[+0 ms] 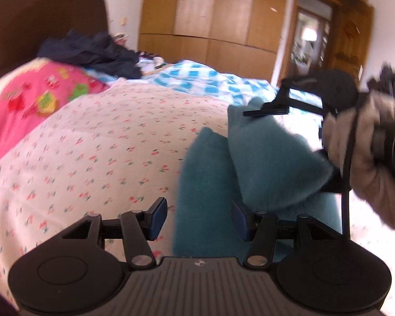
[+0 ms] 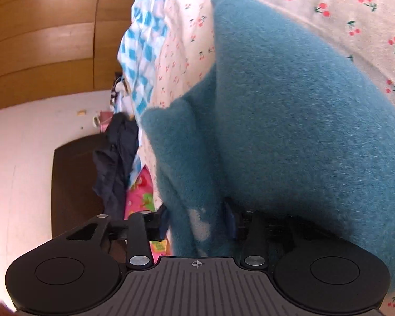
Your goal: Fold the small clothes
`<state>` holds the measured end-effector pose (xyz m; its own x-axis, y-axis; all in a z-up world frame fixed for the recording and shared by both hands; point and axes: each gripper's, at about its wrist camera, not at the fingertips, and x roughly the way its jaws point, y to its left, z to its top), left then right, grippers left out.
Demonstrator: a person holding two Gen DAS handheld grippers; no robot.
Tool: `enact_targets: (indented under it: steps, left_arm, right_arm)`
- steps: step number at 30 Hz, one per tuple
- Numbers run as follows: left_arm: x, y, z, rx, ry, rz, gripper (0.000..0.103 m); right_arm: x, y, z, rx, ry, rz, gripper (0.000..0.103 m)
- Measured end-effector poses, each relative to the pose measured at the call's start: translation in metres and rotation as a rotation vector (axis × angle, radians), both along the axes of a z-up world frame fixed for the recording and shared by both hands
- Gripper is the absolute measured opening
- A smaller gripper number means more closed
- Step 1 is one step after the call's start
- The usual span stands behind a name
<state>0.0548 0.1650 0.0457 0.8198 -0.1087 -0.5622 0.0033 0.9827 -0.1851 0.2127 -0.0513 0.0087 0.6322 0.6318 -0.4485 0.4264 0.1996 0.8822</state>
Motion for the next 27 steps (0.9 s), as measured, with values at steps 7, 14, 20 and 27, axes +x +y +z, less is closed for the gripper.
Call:
enact_targets:
  steps: [7, 14, 20, 27]
  left_arm:
    - [-0.018, 0.012, 0.007, -0.031, -0.046, 0.052, 0.057]
    - [-0.026, 0.016, 0.036, -0.083, -0.189, 0.046, 0.063]
    - [0.028, -0.007, 0.029, -0.017, -0.12, -0.074, 0.057]
    - [0.05, 0.029, -0.019, -0.138, 0.153, 0.018, 0.038]
  right_arm:
    - [-0.004, 0.012, 0.005, 0.021, -0.036, 0.145, 0.063]
    - [-0.013, -0.004, 0.039, -0.182, -0.176, 0.282, 0.063]
    - [-0.021, -0.007, 0.072, -0.442, -0.28, 0.354, 0.063]
    - [-0.048, 0.001, 0.074, -0.746, -0.386, 0.497, 0.057]
